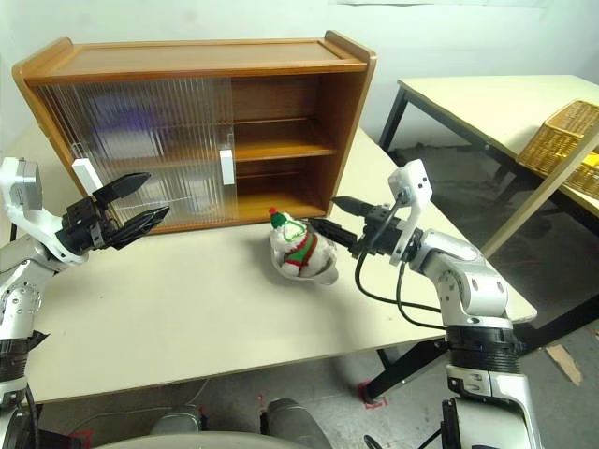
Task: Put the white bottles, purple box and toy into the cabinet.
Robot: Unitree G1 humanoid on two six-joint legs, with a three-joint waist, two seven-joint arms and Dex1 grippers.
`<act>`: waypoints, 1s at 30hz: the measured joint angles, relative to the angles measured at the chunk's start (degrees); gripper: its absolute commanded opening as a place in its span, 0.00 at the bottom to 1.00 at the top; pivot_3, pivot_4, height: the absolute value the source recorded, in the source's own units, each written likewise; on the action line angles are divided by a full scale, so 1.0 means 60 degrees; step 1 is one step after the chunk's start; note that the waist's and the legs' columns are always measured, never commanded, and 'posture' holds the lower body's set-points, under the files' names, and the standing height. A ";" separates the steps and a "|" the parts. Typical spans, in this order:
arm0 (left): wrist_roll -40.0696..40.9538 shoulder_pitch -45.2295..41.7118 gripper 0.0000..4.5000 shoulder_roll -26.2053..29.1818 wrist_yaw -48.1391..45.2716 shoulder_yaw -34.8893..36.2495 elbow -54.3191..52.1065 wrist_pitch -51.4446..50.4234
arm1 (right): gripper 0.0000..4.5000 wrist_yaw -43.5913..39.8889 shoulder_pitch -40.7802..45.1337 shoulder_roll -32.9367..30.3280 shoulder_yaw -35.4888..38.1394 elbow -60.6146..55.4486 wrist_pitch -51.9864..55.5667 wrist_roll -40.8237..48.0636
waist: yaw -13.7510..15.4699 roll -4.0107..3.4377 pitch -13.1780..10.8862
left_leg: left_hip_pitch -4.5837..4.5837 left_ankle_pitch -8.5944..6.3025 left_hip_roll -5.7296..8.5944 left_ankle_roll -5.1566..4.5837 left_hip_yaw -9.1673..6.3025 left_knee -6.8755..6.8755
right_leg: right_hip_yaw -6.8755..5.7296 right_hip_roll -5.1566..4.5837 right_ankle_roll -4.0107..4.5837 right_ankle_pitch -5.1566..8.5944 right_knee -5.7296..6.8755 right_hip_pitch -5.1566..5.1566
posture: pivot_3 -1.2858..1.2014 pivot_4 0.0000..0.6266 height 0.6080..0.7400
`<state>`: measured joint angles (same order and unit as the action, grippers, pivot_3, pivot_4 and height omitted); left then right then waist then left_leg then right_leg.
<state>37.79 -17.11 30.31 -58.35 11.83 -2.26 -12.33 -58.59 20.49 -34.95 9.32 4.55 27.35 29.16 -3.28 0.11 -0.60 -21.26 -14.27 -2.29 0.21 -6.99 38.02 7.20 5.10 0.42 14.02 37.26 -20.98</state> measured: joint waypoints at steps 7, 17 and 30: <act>0.0000 0.0026 1.00 0.0023 0.0042 0.0049 -0.0001 0.0003 | 0.99 -0.0380 -0.0147 -0.0085 -0.0550 0.0172 -0.0163 -0.0251 | 0.0012 0.0000 0.0000 | -0.0010 -0.0004 -0.0006 0.0007 -0.0014 -0.0025 | -0.0002 -0.0019 0.0025 0.0021 -0.0006 -0.0014 | 0.49 0.00 1.00; 0.0003 0.0172 1.00 0.0058 0.0199 0.0148 -0.0080 0.0006 | 0.99 -0.0819 0.0060 0.0080 -0.1299 0.1579 -0.1096 -0.0970 | 0.0082 -0.0001 -0.0001 | -0.0010 -0.0005 -0.0004 0.0007 -0.0018 -0.0037 | -0.0005 -0.0007 0.0021 0.0033 -0.0006 -0.0012 | 0.50 0.00 1.00; 0.0019 0.0380 1.00 0.0058 0.0444 0.0173 -0.0397 0.0005 | 0.99 -0.1332 0.0675 0.0415 -0.1685 0.3749 -0.2665 -0.1817 | 0.0225 -0.0001 0.0000 | -0.0004 -0.0005 -0.0011 0.0008 -0.0033 -0.0039 | -0.0006 -0.0013 0.0026 0.0030 -0.0004 -0.0008 | 0.51 0.00 1.00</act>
<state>37.91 -14.83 30.66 -55.69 12.87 -4.64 -12.30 -66.57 24.54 -32.46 -0.79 27.04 11.36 18.26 -1.93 0.11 -0.60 -21.28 -14.30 -2.35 0.25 -7.18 37.79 7.16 5.02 0.58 14.20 37.23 -21.03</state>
